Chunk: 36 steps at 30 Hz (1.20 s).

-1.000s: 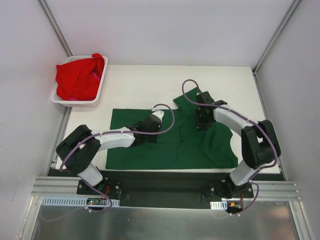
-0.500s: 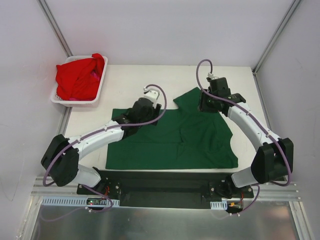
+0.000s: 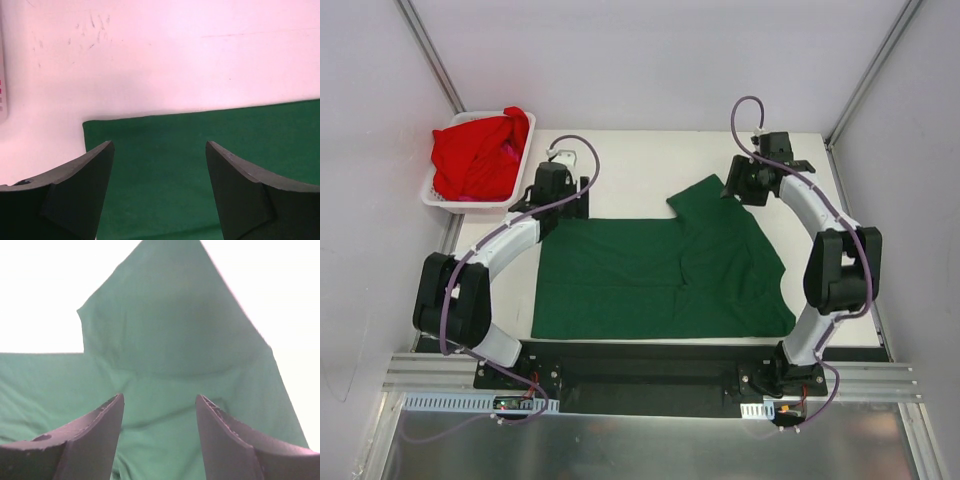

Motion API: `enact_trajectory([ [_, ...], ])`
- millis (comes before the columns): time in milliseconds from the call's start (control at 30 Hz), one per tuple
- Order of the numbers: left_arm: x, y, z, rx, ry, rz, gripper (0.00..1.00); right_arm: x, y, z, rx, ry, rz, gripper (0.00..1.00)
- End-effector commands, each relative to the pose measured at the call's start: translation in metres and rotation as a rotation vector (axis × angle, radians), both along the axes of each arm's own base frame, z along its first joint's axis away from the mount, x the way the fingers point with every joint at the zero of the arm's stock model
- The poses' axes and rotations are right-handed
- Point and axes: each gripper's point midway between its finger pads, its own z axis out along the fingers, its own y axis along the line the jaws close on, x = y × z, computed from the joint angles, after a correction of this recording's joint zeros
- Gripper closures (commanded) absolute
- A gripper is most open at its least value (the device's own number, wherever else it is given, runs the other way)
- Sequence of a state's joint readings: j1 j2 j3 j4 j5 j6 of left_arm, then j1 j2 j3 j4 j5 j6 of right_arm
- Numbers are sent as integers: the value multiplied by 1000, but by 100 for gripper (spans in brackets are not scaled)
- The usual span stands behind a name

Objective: Fold and stack the t-shirts
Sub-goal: Fold the tshirt

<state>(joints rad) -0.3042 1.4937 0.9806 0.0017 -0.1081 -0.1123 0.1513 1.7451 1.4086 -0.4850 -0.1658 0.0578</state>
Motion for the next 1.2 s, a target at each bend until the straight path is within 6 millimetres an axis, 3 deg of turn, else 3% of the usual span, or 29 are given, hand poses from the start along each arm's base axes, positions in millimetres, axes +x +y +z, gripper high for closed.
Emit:
enact_trajectory([
  [0,19,12,6,10,-14,-9,27,42,8,16,54,-76,62,37],
  [33,20,17,4,5,-7,-2,27,49,8,4,57,-53,66,37],
  [67,22,22,2,3,-2,10,28,58,10,10,70,-72,77,37],
  [133,24,40,-6,-4,18,43,29,69,9,-3,85,-52,79,37],
  [233,27,58,-16,-17,45,76,32,87,11,0,90,-74,110,36],
  [267,28,62,-17,-19,48,83,33,90,10,-11,91,-49,113,36],
  [300,28,61,-23,-31,66,65,35,97,9,-7,88,-61,117,36],
  [367,31,65,-27,-28,72,45,36,102,9,-16,94,-42,123,37],
  [700,42,82,-51,-17,105,42,39,105,12,-25,117,-35,146,36],
  [967,47,91,-56,-15,124,52,40,105,13,-23,140,-39,147,36],
  [1033,51,102,-55,-17,128,71,43,106,13,-22,147,-41,144,36],
  [1167,49,101,-68,-24,209,56,45,105,10,-21,161,-40,137,36],
])
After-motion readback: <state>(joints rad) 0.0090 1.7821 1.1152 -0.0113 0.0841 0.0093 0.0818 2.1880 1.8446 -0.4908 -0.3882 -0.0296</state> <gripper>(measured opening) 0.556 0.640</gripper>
